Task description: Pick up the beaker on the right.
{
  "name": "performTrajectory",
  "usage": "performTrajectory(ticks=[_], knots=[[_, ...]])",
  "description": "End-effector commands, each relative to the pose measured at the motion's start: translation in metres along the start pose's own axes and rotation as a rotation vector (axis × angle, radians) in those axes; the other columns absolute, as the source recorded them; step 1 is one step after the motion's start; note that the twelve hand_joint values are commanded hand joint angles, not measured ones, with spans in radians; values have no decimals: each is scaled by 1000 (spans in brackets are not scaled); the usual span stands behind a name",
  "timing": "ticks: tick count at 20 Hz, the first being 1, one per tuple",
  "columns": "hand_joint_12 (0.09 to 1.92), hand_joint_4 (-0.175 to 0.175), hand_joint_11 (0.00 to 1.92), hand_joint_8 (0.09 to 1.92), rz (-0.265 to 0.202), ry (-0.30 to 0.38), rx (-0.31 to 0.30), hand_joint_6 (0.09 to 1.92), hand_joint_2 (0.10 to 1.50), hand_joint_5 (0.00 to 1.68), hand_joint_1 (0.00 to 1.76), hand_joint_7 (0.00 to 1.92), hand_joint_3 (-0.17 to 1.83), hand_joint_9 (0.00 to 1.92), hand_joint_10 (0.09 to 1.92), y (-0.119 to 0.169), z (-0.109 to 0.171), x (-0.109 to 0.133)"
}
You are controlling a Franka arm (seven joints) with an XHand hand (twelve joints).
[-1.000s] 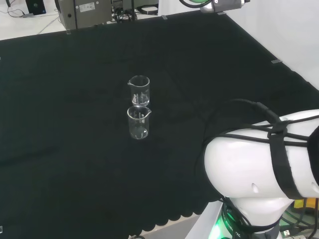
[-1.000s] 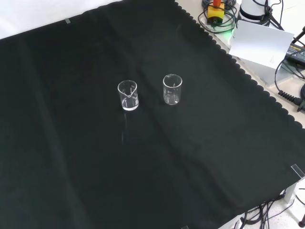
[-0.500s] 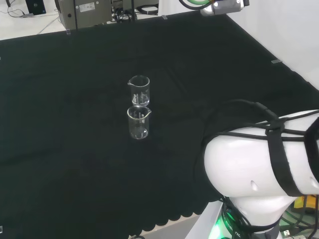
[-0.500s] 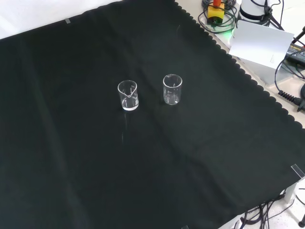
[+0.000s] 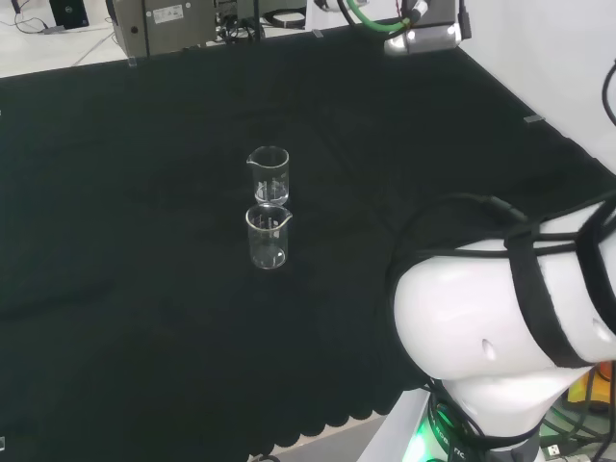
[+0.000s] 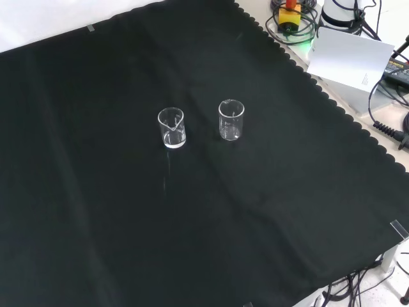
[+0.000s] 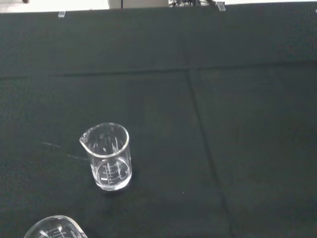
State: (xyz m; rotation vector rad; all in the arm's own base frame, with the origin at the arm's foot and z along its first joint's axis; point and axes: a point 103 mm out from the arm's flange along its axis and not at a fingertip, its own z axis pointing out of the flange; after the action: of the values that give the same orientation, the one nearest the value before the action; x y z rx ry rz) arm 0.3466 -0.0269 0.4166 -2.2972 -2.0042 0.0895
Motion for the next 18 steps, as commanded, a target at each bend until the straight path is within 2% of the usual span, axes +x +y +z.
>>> performTrajectory(ticks=[1, 4, 6, 9, 12, 15, 18], knots=[[1342, -4, 0, 500, -27, 37, 36, 87, 1272, 303, 24, 52, 304, 184, 614, 68, 53, -5], [1351, -5, 0, 502, -62, 59, 52, 87, 1273, 307, 28, 60, 298, 189, 614, 106, 74, -3], [1360, -7, 0, 510, -103, 79, 44, 87, 1263, 314, 55, 80, 288, 199, 616, 126, 88, -1], [1379, -13, 20, 553, -136, 129, 49, 87, 1192, 352, 209, 187, 252, 269, 638, 149, 115, 3], [1391, -16, 63, 582, -177, 204, 83, 87, 1103, 383, 367, 259, 217, 340, 653, 167, 142, 7], [1392, -20, 76, 611, -201, 253, 114, 87, 1040, 428, 462, 328, 199, 377, 655, 179, 166, 12], [1394, -21, 73, 623, -214, 331, 122, 87, 985, 444, 550, 356, 186, 390, 651, 185, 185, 15]])
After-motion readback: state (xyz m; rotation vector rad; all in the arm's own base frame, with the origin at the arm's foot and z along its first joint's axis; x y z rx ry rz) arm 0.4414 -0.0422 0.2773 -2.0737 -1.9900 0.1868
